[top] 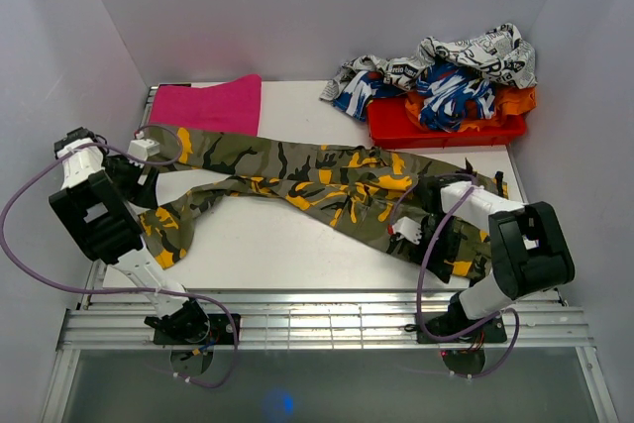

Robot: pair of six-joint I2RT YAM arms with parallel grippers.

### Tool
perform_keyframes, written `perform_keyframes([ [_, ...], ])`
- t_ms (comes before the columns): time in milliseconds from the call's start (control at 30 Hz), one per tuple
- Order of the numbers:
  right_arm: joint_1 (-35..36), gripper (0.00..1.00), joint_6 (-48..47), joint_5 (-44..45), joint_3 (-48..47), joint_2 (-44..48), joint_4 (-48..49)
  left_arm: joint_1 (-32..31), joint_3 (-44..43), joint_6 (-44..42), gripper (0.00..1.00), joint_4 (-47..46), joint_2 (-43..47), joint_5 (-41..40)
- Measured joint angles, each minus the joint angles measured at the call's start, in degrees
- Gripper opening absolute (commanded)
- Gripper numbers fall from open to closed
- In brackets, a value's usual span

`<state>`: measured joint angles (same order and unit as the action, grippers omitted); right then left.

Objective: Fold and stack the trousers
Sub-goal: Flatten the trousers out

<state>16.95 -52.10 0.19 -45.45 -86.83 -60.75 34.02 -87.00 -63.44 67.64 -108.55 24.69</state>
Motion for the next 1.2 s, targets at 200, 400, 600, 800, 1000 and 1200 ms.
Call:
perform_keyframes([
  [200, 0.7, 0.37, 2.1, 11.2, 4.8, -1.0, 4.3, 0.0, 0.2, -1.3, 0.86, -2.6, -0.2, -2.3],
  [400, 0.4, 0.29, 2.6, 15.6, 5.3, -2.1, 5.8, 0.0, 7.0, -2.9, 0.83, -8.3, -1.3, -5.8],
  [600, -1.5, 0.17, 1.7, 16.9, 5.1, -2.1, 6.7, -0.3, 13.6, -5.5, 0.56, -14.5, -0.2, -9.5],
  [800, -8.4, 0.08, -2.1, 18.0, 4.4, -1.2, 8.2, -0.4, 13.0, -3.6, 0.0, -15.8, -0.3, -10.3],
  [1000, -16.1, 0.08, -6.4, 17.8, 0.9, -1.2, 8.6, -0.6, -0.5, 1.3, 0.0, -12.6, -6.5, -4.2],
  [1200, -19.6, 0.08, -7.8, 15.5, -3.8, -1.4, 8.3, -1.2, -10.1, 3.1, 0.0, -14.7, -1.2, 6.9],
])
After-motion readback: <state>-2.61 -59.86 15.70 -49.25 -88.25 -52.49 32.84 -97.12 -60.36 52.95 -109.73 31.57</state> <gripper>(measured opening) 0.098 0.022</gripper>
